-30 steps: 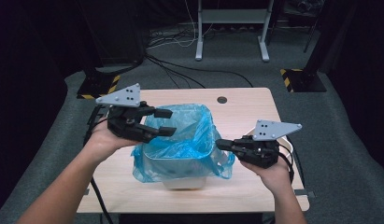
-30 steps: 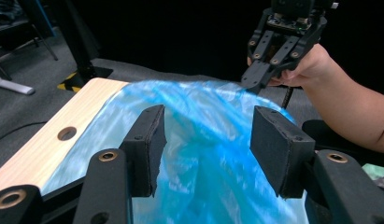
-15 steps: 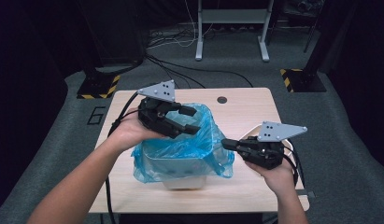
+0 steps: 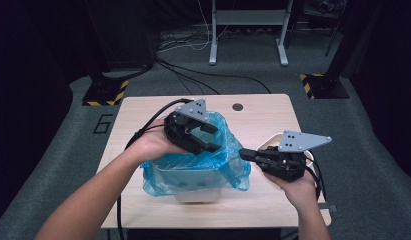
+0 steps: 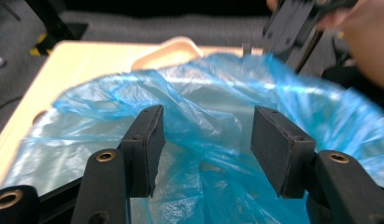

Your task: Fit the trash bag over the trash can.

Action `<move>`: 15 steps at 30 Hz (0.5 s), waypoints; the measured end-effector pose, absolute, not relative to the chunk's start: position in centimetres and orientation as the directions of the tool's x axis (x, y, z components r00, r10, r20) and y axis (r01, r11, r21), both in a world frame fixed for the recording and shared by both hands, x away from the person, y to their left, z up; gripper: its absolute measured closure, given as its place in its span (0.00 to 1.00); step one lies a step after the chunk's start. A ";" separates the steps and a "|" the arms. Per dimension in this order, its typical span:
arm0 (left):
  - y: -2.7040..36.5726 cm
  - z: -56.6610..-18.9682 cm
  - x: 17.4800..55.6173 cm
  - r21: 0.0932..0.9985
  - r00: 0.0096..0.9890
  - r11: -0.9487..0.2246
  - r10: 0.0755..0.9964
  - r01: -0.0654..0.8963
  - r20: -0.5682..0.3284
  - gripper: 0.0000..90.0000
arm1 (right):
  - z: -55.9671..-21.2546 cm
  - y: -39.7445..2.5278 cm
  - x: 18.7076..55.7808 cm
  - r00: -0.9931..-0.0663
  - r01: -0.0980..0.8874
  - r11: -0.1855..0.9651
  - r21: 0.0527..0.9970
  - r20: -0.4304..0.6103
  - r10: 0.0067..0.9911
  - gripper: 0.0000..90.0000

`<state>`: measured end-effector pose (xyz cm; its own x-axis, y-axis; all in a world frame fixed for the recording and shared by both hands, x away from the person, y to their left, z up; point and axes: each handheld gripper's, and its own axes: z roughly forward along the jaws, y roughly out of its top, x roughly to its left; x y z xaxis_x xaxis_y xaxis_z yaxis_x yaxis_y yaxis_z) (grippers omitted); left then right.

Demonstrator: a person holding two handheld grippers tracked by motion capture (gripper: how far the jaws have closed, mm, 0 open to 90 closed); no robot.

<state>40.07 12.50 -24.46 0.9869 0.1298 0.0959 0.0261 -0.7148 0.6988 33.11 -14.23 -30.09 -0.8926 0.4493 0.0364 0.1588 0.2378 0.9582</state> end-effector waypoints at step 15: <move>10.0 -26.8 41.8 0.545 0.994 -0.837 0.097 0.051 0.055 0.52 | -30.4 -14.1 33.3 -0.893 0.168 0.248 0.954 0.041 0.449 1.00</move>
<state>41.83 10.04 -26.81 0.9937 0.0969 0.0554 0.0512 -0.8368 0.5451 33.33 -14.07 -30.38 -0.8926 0.4489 0.0411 0.1684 0.2475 0.9541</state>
